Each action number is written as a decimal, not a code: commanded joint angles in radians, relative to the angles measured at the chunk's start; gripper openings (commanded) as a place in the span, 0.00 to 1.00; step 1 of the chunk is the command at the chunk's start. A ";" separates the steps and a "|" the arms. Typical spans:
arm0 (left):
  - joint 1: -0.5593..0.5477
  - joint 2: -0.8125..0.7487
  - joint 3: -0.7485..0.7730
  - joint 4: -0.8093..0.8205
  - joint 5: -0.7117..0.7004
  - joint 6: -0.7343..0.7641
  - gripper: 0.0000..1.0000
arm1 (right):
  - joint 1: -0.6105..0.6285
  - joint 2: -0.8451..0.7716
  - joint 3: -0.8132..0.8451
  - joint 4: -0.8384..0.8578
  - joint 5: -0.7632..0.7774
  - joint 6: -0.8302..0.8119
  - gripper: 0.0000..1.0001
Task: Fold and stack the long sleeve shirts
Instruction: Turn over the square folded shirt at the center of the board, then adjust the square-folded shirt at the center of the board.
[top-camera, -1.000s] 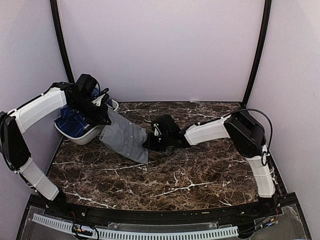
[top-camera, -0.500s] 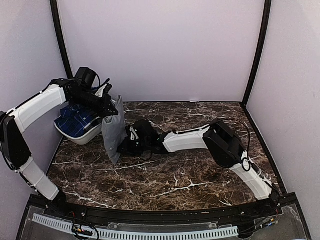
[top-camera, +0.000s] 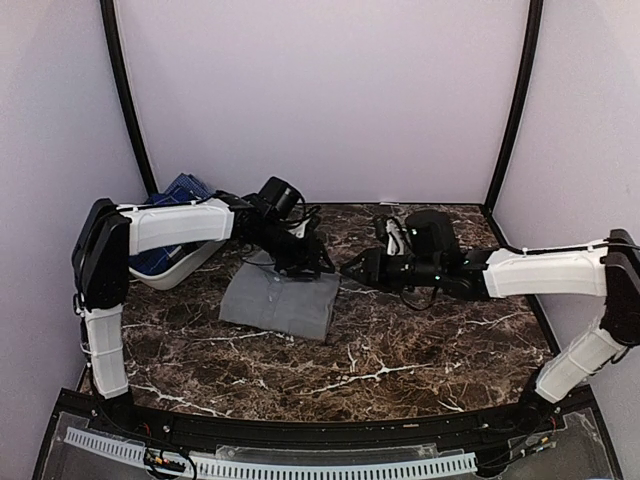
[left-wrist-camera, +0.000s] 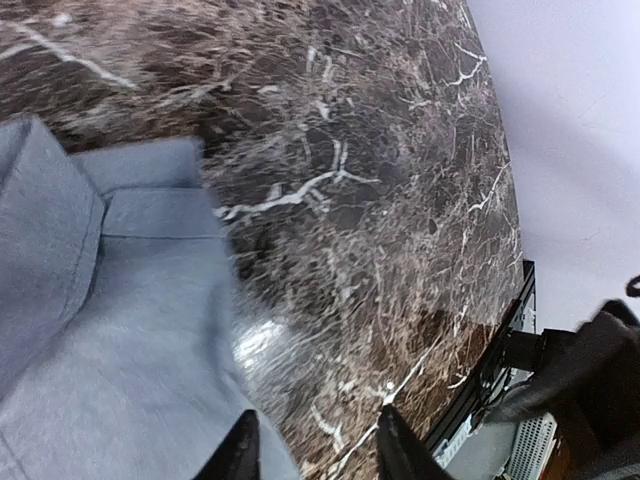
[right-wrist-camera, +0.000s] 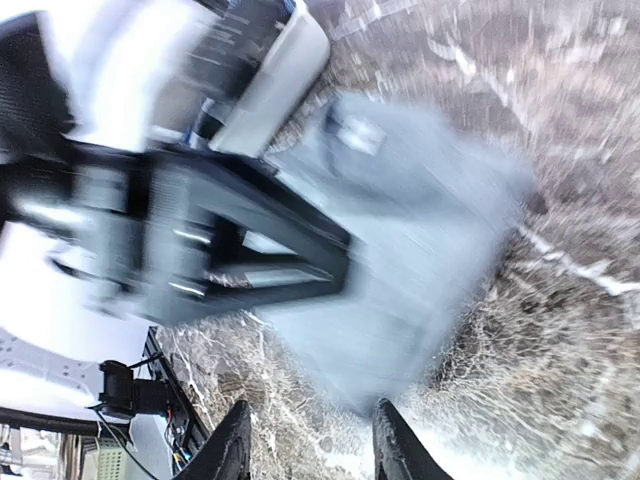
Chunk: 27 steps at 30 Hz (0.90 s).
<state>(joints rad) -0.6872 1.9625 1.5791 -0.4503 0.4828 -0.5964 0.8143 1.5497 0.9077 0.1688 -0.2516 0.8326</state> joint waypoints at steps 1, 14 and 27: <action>-0.082 0.060 0.119 0.113 -0.034 -0.095 0.49 | -0.041 -0.124 -0.119 -0.117 0.140 -0.059 0.40; 0.046 -0.122 -0.035 -0.015 -0.296 -0.020 0.56 | -0.042 0.050 -0.012 -0.146 0.082 -0.117 0.48; 0.286 -0.368 -0.437 -0.026 -0.405 0.155 0.56 | 0.025 0.302 0.183 -0.194 0.099 -0.132 0.47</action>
<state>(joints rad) -0.4351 1.6344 1.2098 -0.4633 0.1173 -0.5209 0.8227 1.7889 1.0306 -0.0021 -0.1638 0.7139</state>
